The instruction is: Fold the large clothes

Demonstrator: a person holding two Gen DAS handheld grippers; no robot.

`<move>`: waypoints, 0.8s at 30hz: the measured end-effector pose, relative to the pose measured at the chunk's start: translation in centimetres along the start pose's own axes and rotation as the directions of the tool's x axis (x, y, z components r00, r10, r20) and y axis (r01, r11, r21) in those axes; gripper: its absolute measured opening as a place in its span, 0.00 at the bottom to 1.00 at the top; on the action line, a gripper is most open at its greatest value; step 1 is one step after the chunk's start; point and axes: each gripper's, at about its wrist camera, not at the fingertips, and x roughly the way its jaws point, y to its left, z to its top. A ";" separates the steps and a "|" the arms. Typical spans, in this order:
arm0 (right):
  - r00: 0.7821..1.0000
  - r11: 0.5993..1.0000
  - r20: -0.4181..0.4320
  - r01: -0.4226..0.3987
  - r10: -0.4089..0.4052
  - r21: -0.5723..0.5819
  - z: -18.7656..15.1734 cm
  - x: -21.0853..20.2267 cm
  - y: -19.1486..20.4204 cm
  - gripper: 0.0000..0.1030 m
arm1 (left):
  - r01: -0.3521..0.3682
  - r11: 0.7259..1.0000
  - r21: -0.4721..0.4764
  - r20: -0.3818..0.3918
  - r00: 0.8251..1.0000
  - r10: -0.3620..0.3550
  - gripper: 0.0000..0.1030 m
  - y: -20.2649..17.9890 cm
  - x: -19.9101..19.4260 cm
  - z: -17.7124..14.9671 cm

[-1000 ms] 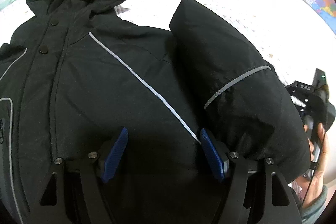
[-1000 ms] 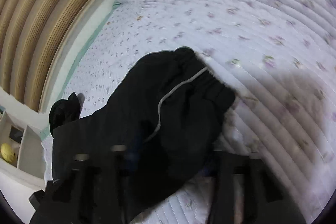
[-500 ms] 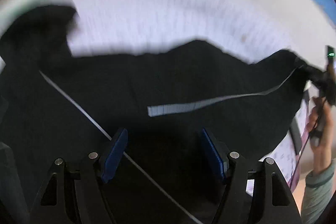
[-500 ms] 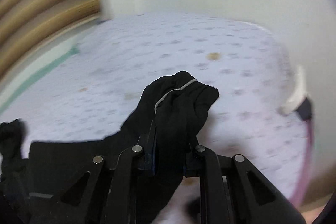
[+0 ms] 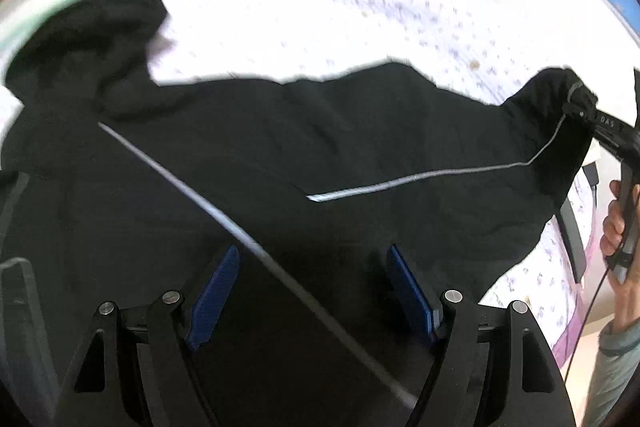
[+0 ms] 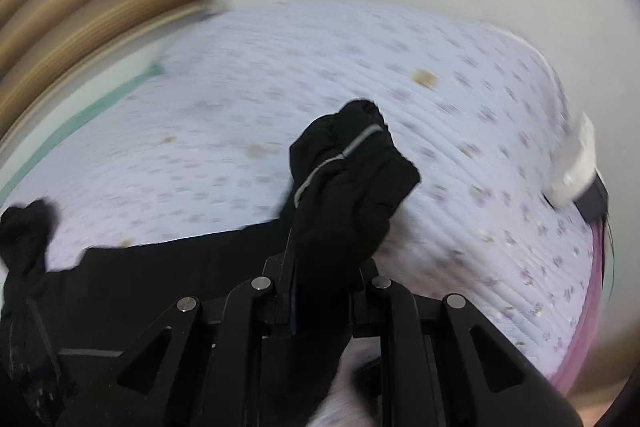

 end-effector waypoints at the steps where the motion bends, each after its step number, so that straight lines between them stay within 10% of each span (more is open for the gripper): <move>1: 0.999 0.999 0.005 -0.041 0.041 -0.029 0.1 -0.8 1.7 0.20 | -0.022 1.000 0.005 0.028 0.999 0.022 0.75 0.4 -1.6 -0.1; 13: 0.913 0.812 -0.143 -0.406 0.382 -0.420 -5.0 -6.6 26.1 0.19 | -0.138 0.989 -0.044 0.193 0.971 0.144 0.75 6.6 -13.5 -3.8; 24: 0.836 0.624 -0.384 -0.549 0.393 -0.556 -16.0 -5.2 39.8 0.25 | -0.053 0.973 -0.227 0.179 0.979 0.095 0.75 15.0 -12.9 -6.1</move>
